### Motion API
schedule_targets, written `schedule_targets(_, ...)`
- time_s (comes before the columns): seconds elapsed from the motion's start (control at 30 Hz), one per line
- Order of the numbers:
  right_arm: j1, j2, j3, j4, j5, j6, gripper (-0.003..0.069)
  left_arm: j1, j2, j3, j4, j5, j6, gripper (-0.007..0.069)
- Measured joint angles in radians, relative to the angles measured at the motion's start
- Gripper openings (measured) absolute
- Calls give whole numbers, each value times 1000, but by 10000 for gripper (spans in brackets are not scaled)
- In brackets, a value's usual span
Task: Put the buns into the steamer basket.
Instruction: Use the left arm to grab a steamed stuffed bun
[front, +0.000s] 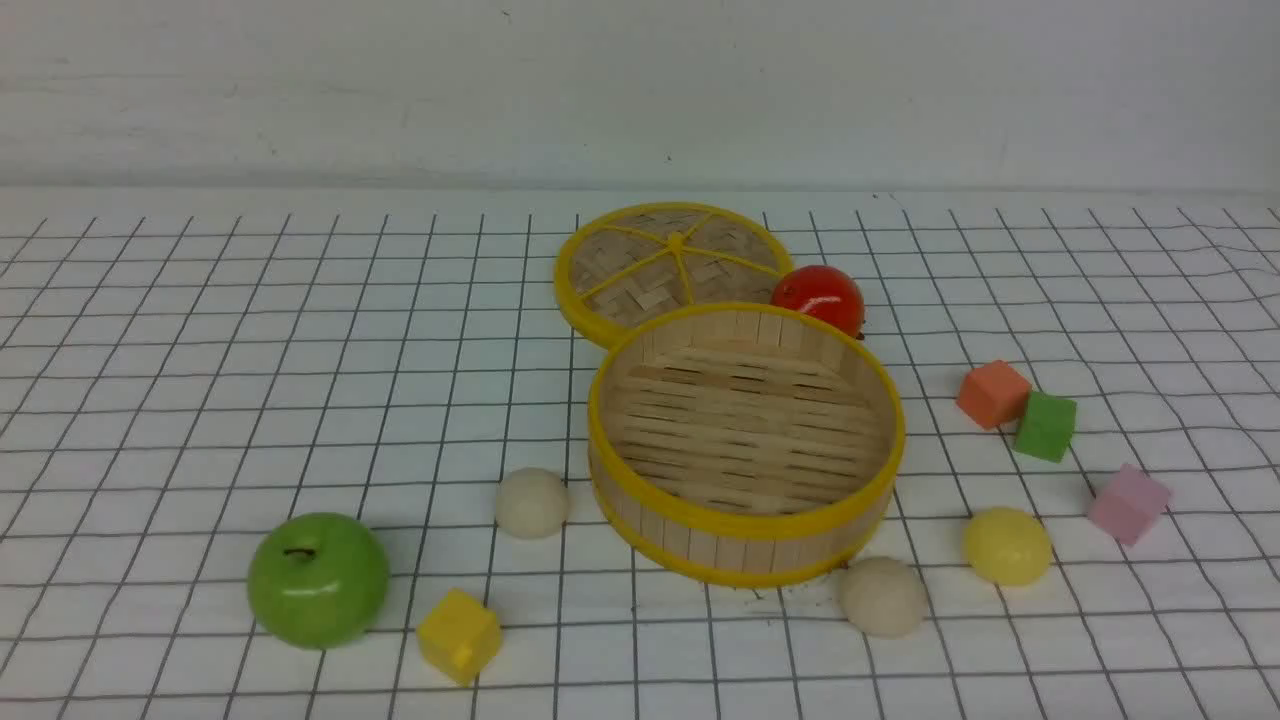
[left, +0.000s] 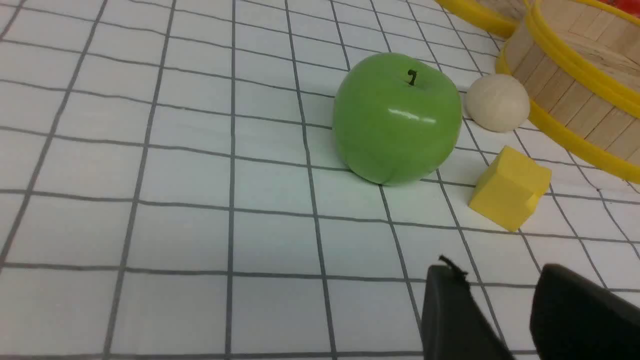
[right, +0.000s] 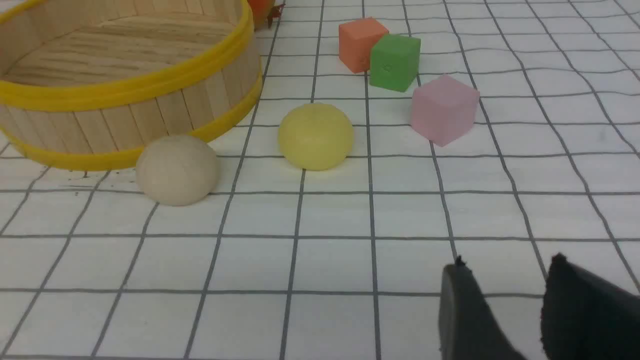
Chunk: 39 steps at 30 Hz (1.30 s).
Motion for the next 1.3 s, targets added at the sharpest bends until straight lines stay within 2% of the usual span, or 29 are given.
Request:
schedule_targets(1.07, 0, 0, 0, 0, 0, 0, 239, 0, 0, 0, -5, -7, -1, 238)
schedule_targets(1.17, 0, 0, 0, 0, 0, 0, 239, 0, 0, 0, -112, -64, -54, 238)
schedule_targets(1.23, 0, 0, 0, 0, 0, 0, 239, 0, 0, 0, -266, -131, -134, 238)
schedule_targets(1.27, 0, 0, 0, 0, 0, 0, 239, 0, 0, 0, -280, -138, -141, 238)
schedule_targets(1.3, 0, 0, 0, 0, 0, 0, 239, 0, 0, 0, -377, -191, -187, 238)
